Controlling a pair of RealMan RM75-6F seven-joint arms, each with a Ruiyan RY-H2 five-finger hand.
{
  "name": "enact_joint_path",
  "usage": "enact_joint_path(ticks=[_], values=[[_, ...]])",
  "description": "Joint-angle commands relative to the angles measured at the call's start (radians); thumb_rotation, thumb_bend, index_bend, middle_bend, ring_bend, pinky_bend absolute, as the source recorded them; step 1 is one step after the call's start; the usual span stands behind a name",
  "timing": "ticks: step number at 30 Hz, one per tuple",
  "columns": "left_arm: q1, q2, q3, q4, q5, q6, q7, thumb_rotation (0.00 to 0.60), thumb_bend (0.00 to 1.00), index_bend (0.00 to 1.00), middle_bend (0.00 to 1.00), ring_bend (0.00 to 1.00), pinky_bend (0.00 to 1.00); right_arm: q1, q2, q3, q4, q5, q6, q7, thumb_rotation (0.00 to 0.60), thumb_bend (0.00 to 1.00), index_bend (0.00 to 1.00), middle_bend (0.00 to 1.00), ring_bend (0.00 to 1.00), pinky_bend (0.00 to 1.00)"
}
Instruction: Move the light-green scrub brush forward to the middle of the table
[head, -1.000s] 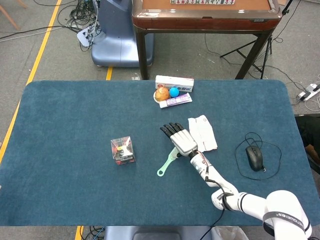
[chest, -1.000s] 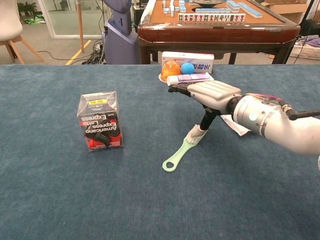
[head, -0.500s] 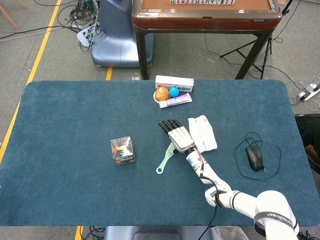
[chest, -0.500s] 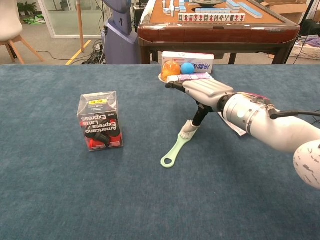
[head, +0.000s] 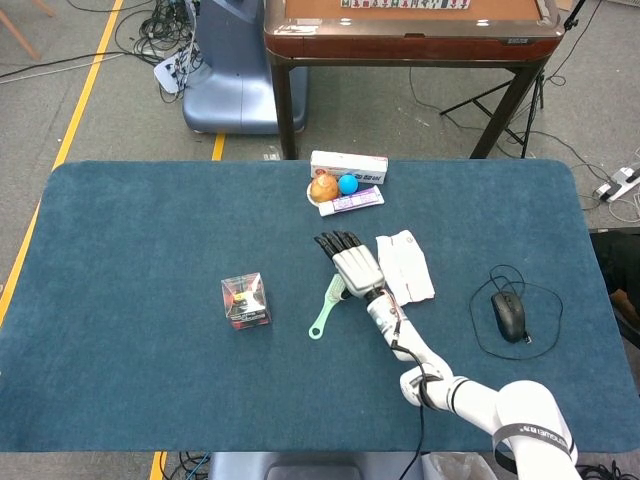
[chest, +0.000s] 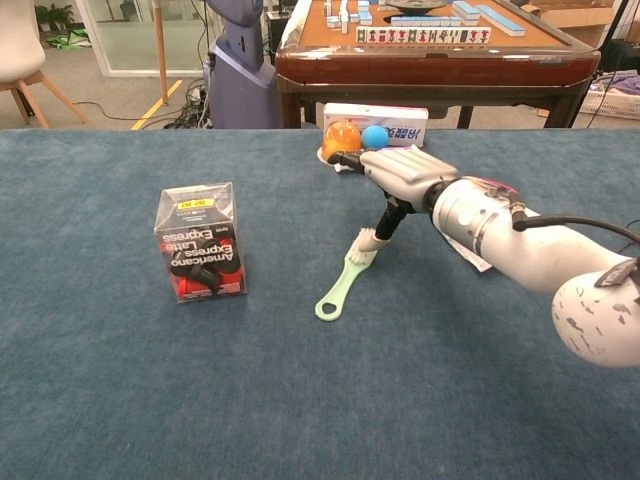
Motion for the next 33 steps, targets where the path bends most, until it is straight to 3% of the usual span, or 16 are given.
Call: enact_joint_path(ticks=[1, 8, 14, 21, 33], values=[[0.000, 0.000, 0.000, 0.000, -0.001, -0.001, 0.000, 0.600, 0.11, 0.57, 0.45, 0.30, 0.50, 0.001, 0.003, 0.000, -0.001, -0.003, 0.002, 0.006, 0.600, 0.00, 0.00, 0.06, 0.01, 0.11], [-0.002, -0.003, 0.001, 0.003, -0.001, -0.004, 0.003, 0.600, 0.11, 0.57, 0.45, 0.30, 0.50, -0.033, 0.073, -0.023, -0.113, -0.038, 0.055, 0.024, 0.600, 0.00, 0.00, 0.06, 0.01, 0.11], [-0.004, -0.005, 0.003, 0.001, 0.005, -0.003, 0.010, 0.600, 0.11, 0.57, 0.45, 0.30, 0.50, -0.104, 0.207, -0.050, -0.319, -0.054, 0.125, -0.008, 0.600, 0.00, 0.00, 0.06, 0.01, 0.11], [-0.009, -0.006, 0.007, -0.005, 0.027, 0.004, 0.014, 0.600, 0.11, 0.57, 0.45, 0.30, 0.50, -0.216, 0.410, -0.083, -0.598, -0.045, 0.244, -0.149, 0.600, 0.00, 0.00, 0.06, 0.01, 0.11], [-0.015, -0.004, 0.014, -0.037, 0.084, 0.038, 0.024, 0.600, 0.11, 0.57, 0.45, 0.30, 0.50, -0.405, 0.662, -0.149, -0.877, 0.004, 0.438, -0.361, 0.600, 0.00, 0.00, 0.06, 0.01, 0.11]])
